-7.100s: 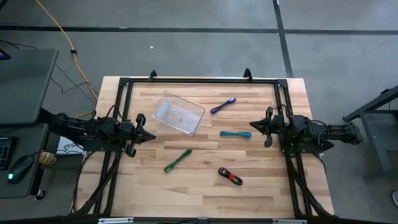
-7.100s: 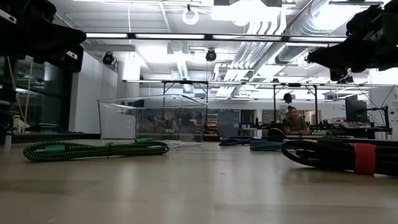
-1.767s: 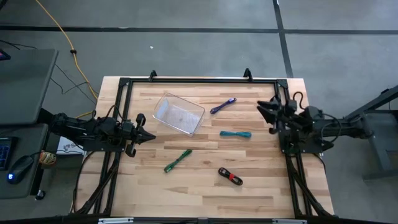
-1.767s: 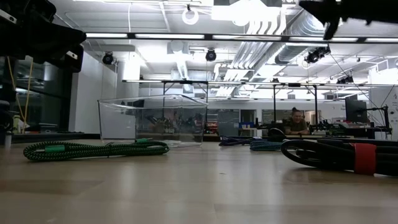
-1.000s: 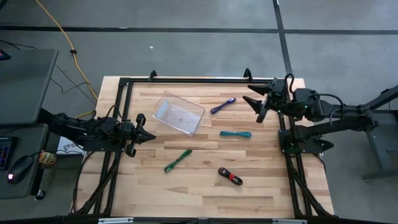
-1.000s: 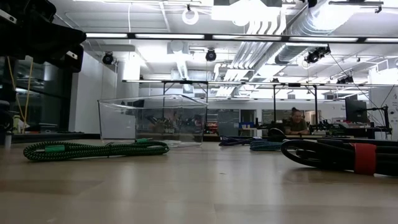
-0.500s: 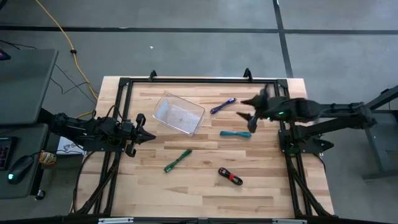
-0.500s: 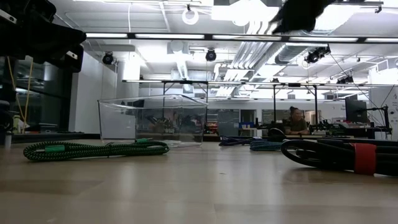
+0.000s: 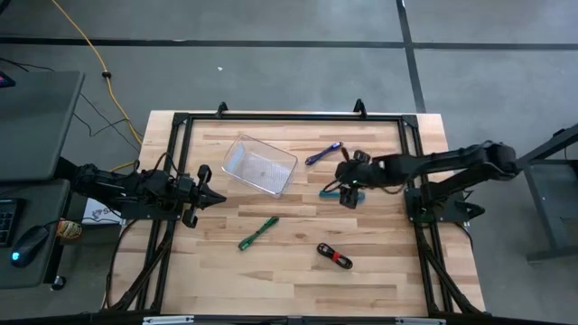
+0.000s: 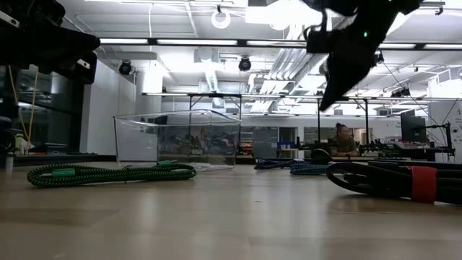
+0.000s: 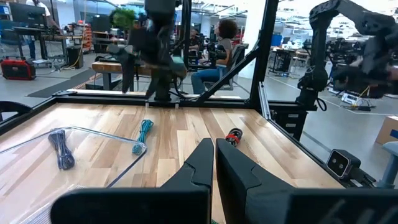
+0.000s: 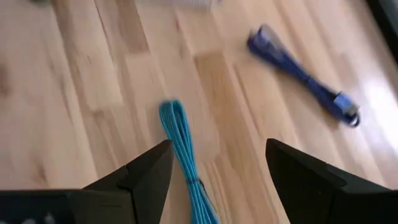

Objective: Pick and place USB-C Cables
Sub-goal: Put the light blue charger cable into the transparent bin

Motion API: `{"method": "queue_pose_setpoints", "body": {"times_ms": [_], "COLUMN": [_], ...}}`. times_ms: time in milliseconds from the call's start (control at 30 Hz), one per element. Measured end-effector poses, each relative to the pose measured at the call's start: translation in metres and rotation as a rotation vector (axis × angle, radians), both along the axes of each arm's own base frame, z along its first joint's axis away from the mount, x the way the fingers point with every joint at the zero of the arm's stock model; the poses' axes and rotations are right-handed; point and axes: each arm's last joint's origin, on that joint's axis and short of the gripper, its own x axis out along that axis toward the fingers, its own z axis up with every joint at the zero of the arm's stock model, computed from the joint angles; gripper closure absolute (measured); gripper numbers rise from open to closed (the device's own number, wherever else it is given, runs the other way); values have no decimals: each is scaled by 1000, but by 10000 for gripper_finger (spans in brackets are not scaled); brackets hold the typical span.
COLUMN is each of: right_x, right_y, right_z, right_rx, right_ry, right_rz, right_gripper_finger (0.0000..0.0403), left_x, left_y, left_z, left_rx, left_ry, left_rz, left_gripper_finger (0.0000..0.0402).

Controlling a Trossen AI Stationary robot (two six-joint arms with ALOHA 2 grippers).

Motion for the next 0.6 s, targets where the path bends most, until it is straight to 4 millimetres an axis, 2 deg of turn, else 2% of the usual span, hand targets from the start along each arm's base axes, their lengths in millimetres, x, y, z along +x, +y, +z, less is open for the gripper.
{"method": "queue_pose_setpoints", "body": {"times_ms": [300,600], "right_x": [18,27], "right_y": [4,-4], "right_z": [-45,-79], "right_rx": [116,101], "right_ry": [197,339], "right_rz": [58,89], "right_gripper_finger": [154,154], "left_x": [0,0], "left_y": [0,0], "left_z": [0,0], "left_rx": [0,0], "left_ry": [1,0], "left_rz": [0,0], "left_gripper_finger": [401,401]}}
